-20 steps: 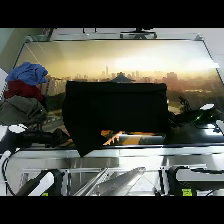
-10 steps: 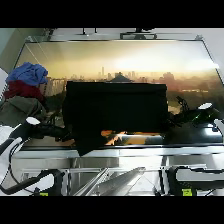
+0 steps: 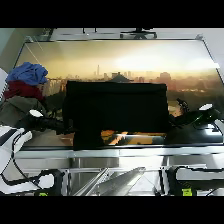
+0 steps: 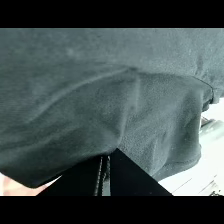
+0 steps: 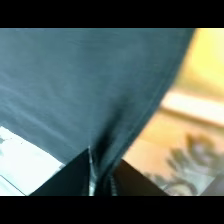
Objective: Fold the shirts.
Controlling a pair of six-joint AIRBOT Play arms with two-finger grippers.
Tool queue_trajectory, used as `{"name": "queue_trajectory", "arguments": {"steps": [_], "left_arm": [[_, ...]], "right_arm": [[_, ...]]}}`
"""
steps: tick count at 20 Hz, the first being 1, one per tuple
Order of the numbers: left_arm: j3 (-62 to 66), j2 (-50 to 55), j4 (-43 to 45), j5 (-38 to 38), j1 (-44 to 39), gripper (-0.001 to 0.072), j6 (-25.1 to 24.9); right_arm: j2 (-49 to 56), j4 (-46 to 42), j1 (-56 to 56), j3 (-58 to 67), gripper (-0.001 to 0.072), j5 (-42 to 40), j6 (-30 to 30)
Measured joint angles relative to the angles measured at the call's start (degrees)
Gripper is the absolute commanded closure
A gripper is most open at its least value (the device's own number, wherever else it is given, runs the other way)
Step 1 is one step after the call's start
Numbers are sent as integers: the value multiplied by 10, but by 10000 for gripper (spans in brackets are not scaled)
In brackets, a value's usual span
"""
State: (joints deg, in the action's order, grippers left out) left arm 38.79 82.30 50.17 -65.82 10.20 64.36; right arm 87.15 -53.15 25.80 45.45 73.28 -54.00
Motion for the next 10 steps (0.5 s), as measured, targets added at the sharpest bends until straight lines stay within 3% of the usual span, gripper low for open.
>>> {"name": "queue_trajectory", "arguments": {"steps": [1, 10], "left_arm": [[1, 1, -5, -4, 3, 682, -9], [3, -94, -58, -101, 63, 682, -60]], "right_arm": [[0, -4, 2, 0, 690, 3, 0], [-18, 9, 49, 23, 690, 46, -26]]}}
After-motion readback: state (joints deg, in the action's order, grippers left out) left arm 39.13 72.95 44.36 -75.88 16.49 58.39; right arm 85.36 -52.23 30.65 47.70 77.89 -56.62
